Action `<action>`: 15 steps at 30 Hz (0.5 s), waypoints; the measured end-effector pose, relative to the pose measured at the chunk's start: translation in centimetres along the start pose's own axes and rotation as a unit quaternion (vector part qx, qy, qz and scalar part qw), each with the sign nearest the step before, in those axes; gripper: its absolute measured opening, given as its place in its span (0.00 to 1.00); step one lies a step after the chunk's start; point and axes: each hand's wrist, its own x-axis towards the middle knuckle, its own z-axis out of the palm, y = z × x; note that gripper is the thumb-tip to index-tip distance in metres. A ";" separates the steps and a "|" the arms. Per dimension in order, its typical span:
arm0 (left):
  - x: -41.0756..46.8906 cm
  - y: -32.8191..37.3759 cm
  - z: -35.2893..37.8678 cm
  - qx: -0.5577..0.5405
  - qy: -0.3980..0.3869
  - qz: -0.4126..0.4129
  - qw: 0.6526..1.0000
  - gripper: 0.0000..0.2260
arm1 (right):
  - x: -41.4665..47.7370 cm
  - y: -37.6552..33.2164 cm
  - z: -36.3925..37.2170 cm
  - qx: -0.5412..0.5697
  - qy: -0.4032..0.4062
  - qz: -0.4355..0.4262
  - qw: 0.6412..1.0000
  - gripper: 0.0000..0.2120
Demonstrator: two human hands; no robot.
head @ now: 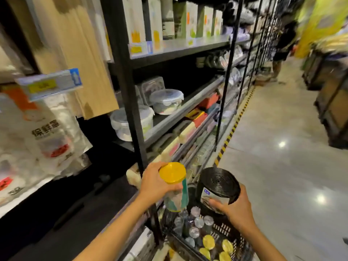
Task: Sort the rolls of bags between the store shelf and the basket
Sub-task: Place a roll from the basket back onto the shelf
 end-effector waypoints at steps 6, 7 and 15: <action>4.6 1.3 7.5 0.026 -0.082 -0.017 0.996 0.37 | 3.0 3.7 -4.0 -0.015 0.036 0.044 0.998 0.44; 5.3 1.4 8.5 0.021 -0.095 -0.022 0.995 0.36 | 3.4 4.4 -4.4 -0.016 0.044 0.055 0.997 0.45; 12.2 -0.9 16.4 0.011 -0.201 -0.010 0.979 0.32 | 7.1 9.3 -3.8 -0.004 0.126 0.163 0.979 0.46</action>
